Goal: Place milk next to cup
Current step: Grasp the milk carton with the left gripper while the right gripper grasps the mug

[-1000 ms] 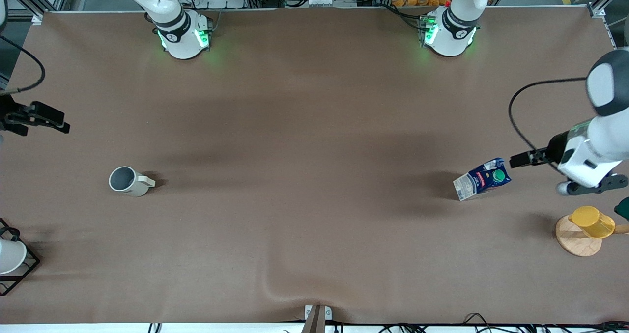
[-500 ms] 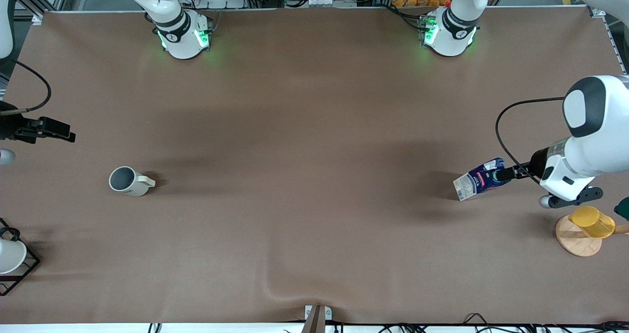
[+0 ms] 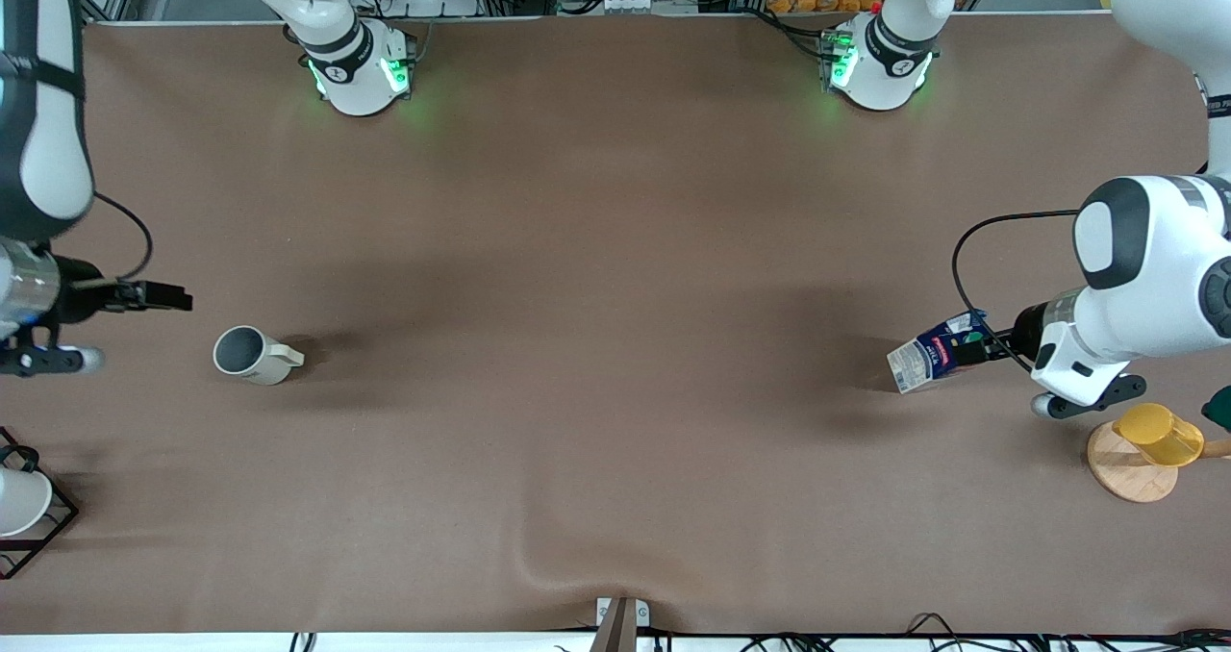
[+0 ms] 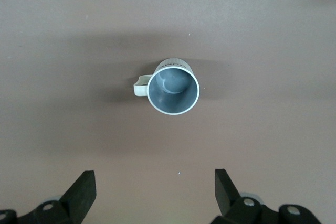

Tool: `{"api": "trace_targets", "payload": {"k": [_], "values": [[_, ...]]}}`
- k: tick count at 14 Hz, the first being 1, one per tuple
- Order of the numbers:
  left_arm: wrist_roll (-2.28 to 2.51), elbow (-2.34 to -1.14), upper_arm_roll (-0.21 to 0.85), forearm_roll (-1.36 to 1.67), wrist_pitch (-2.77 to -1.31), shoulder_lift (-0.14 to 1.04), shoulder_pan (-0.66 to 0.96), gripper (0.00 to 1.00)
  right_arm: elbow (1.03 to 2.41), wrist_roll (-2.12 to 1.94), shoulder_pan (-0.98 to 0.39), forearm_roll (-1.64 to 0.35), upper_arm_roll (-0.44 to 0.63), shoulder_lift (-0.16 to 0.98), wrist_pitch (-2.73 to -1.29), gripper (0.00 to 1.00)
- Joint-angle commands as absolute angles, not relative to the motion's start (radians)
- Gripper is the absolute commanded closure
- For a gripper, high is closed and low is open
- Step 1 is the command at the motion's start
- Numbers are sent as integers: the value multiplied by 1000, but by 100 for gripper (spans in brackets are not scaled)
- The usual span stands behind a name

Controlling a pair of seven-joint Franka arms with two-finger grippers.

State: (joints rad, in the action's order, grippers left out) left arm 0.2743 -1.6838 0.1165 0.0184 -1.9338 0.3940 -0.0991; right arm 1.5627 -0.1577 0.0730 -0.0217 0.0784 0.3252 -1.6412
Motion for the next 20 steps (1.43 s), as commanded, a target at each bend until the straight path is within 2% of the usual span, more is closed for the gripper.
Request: {"api": "trace_targets", "payload": {"k": [1,5,8,10,13,16,17,18,20], "values": [[288,-1710,118,40,-1954,387,-97,0,1555,-169,92,-17,67,333,-1634,0],[288,-1727,118,40,-1954,385,-100,1,1555,-167,101,-17,67,394,-1681,0],[288,-1730,118,40,-1953,387,-97,28,1560,-185,136,-17,67,468,-1774,0],[288,-1730,118,40,-1953,387,-95,41,1560,-257,158,-18,67,509,-1822,0],[288,-1729,118,40,-1953,394,-95,50,1562,-256,158,-18,67,547,-1848,0],[279,-1720,121,34,-1933,377,-75,50,1584,-265,161,-18,67,584,-1923,0],[281,-1714,121,32,-1918,367,-60,50,1603,-265,161,-18,67,589,-1940,6],[284,-1709,121,29,-1899,354,-39,50,1617,-265,157,-18,67,591,-1957,16],[285,-1678,120,26,-1853,341,-2,50,1635,-265,156,-18,67,598,-1999,46]]}}
